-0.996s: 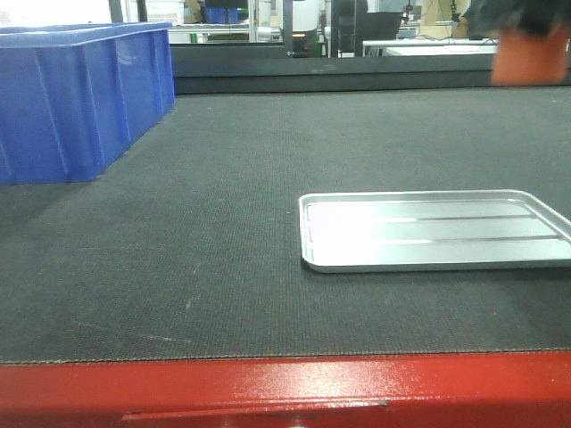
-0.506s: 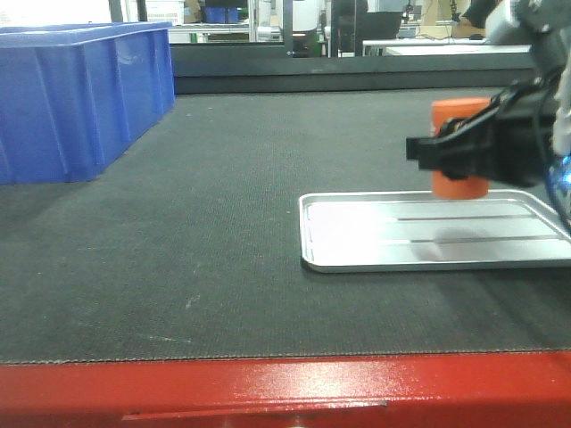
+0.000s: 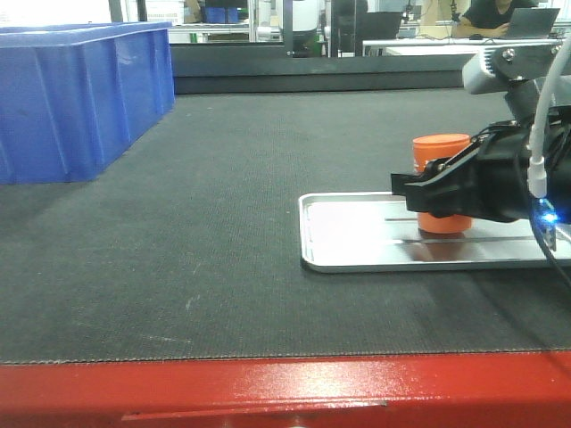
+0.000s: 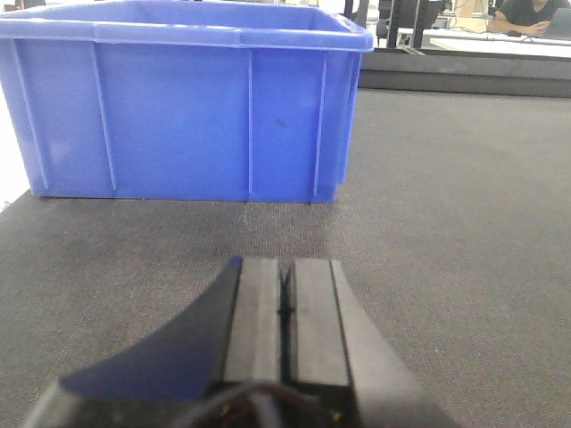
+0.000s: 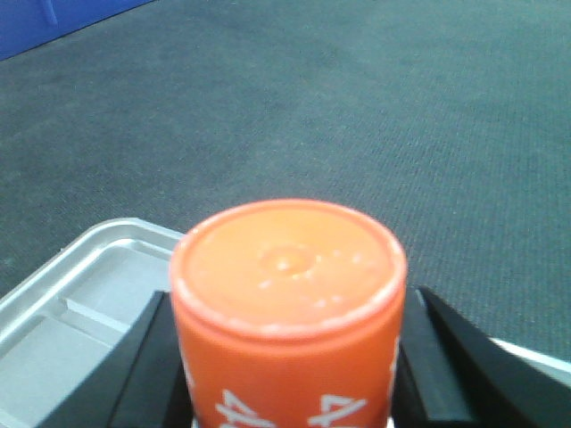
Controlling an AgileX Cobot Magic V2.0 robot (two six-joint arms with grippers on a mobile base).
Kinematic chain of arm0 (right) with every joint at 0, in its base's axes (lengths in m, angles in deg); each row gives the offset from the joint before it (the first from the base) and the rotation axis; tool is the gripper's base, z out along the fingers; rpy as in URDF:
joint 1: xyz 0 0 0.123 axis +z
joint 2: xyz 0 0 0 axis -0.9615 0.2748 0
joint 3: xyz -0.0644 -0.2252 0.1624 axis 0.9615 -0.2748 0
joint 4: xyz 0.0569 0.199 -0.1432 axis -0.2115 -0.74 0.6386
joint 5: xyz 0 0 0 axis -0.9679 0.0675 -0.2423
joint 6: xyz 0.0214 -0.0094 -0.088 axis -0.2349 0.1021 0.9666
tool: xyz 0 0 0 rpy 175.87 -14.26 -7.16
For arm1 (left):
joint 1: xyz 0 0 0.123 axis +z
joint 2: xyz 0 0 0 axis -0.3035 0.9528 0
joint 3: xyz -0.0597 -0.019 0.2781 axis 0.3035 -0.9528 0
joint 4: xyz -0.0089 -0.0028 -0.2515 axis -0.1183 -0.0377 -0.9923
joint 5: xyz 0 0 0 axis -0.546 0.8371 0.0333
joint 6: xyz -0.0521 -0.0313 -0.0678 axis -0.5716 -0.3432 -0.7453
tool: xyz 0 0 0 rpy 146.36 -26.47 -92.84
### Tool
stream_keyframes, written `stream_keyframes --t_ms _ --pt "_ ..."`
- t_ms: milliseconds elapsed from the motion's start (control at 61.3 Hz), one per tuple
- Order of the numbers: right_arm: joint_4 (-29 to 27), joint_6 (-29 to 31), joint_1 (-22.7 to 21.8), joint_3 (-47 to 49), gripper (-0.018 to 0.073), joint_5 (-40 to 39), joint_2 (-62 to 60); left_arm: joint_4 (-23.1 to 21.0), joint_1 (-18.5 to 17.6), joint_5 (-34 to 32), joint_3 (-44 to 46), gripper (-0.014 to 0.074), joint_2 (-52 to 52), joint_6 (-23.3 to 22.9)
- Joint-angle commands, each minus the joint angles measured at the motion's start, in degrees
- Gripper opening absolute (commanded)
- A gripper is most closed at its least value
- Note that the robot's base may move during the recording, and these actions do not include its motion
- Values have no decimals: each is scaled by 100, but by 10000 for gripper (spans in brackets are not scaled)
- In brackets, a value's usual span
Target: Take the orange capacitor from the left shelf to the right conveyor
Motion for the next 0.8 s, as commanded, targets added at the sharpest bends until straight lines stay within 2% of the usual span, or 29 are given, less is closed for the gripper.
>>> stream_keyframes --t_ms 0,65,196,261,359,555,784 --pt "34 44 -10 123 156 -461 -197 -10 2 -494 29 -127 -65 -9" --pt "34 44 -10 123 251 -432 -197 -10 2 -494 29 -127 -65 -9" --pt "34 44 -5 115 545 -427 -234 -10 2 -494 29 -127 -65 -9" --pt "34 44 -4 115 637 -417 -324 -10 2 -494 29 -127 -65 -9" --pt "34 34 -4 115 621 -46 -624 -10 2 -494 29 -127 -65 -9" --pt "34 27 -4 115 621 1339 -1797 -10 2 -494 29 -127 -65 -9" --pt "34 -741 -4 115 620 2990 -3884 -10 2 -494 29 -127 -65 -9"
